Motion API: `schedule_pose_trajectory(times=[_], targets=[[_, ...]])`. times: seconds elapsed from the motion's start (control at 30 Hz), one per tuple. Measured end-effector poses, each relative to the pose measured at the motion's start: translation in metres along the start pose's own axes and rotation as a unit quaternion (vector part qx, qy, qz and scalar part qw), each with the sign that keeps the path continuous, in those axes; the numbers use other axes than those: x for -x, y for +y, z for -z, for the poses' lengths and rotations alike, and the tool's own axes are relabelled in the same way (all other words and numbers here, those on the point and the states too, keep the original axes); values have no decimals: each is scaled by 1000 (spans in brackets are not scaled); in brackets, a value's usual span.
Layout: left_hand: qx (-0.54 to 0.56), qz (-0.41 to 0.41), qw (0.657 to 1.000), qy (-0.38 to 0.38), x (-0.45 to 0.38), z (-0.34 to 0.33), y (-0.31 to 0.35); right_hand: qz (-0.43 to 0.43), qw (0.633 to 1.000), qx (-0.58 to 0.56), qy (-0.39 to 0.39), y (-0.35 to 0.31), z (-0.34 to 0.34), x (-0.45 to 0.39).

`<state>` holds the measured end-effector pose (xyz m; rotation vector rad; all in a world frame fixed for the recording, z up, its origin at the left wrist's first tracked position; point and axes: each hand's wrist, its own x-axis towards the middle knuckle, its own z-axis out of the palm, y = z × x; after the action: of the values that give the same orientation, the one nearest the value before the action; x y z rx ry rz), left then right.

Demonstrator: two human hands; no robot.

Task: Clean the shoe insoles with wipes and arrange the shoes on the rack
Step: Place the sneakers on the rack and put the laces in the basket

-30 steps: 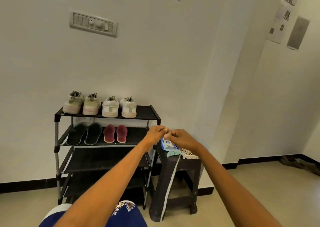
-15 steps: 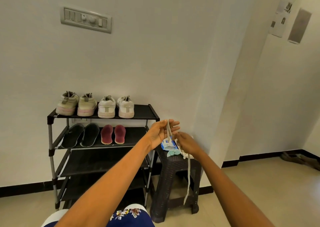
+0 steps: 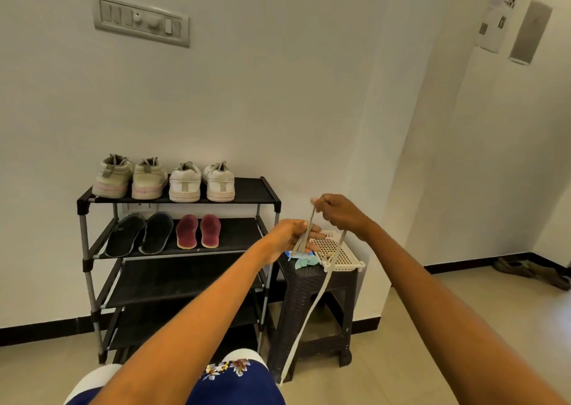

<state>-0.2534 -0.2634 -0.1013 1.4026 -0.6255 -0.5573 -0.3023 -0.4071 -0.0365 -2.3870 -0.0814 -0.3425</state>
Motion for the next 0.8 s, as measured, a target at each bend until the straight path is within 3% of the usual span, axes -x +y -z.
schedule_pose_trajectory(times=[0.13, 0.3, 0.43, 0.53, 0.67, 0.8], targets=[[139, -2, 989, -49, 6, 0, 6, -39, 998, -21, 50, 21, -11, -5], [273, -58, 959, 53, -5, 6, 11, -92, 993, -49, -55, 47, -51, 6], [172, -36, 972, 153, -12, 5, 1, -59, 990, -30, -127, 37, -57, 17], [45, -17, 983, 175, -13, 5, -5, -7, 989, -2, -150, 22, -41, 16], [-34, 1, 991, 132, -10, 0, -9, 46, 988, 27, -146, 4, -19, 6], [9, 16, 999, 34, -2, -6, -5, 9, 998, 39, -45, -3, -1, -11]])
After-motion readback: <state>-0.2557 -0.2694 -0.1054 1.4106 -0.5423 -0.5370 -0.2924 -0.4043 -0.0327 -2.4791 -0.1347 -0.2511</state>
